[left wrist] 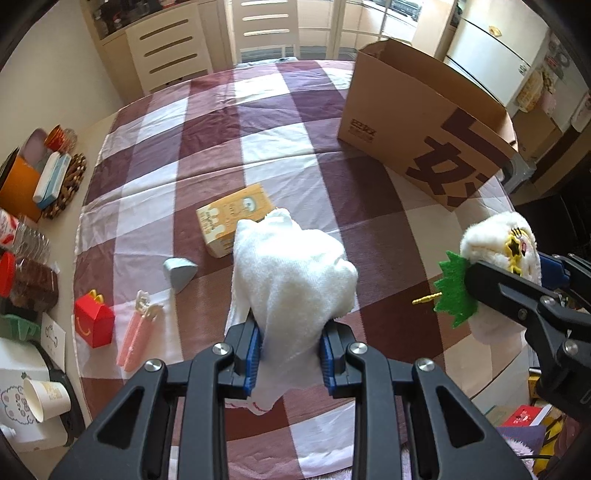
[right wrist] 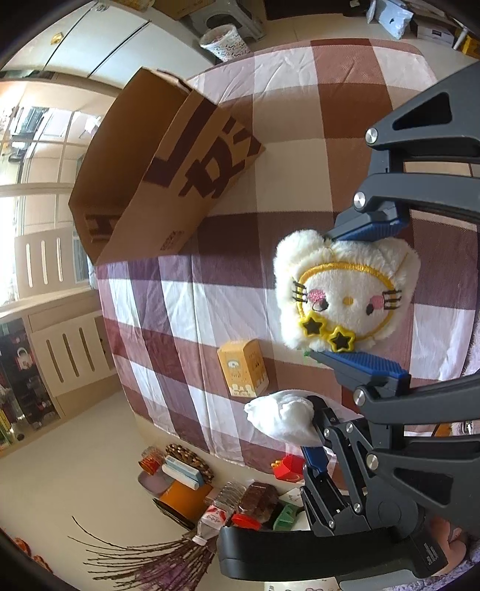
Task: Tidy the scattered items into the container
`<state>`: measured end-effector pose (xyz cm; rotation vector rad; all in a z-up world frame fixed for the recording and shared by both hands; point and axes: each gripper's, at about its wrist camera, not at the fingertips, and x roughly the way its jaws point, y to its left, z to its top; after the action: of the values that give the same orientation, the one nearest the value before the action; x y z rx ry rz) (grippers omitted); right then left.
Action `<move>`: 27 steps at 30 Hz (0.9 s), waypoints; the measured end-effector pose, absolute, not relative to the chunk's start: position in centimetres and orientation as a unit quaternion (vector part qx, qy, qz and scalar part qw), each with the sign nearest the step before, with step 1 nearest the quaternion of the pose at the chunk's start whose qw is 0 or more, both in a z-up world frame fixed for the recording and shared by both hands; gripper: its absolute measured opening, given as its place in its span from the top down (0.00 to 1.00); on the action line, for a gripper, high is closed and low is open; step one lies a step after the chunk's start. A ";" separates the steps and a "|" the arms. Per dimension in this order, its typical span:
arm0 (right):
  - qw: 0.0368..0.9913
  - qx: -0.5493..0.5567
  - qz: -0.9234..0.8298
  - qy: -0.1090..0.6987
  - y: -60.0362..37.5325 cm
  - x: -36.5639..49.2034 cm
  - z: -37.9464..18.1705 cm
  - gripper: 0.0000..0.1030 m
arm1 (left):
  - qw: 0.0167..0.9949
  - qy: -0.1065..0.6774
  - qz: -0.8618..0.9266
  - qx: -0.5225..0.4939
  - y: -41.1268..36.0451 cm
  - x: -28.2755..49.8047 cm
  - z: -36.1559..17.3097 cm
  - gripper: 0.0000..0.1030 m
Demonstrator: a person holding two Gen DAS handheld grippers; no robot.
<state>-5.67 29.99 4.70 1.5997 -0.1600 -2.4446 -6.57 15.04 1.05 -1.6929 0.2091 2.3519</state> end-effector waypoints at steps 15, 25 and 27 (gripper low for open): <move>0.051 0.540 -0.835 -0.091 34.5 -5.2 4.5 0.50 | 0.180 0.119 0.789 -0.576 20.8 -7.5 0.7 0.74; 0.022 0.538 -0.835 -0.111 36.5 -5.0 4.3 0.50 | 0.210 0.142 0.779 -0.573 23.3 -7.8 0.5 0.74; 0.016 0.538 -0.835 -0.115 36.9 -4.9 4.3 0.50 | 0.216 0.146 0.777 -0.573 23.7 -7.9 0.5 0.74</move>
<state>-4.88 36.86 4.29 1.6721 -0.3576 -2.5974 -7.86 23.75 0.45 -1.5865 0.4059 2.1533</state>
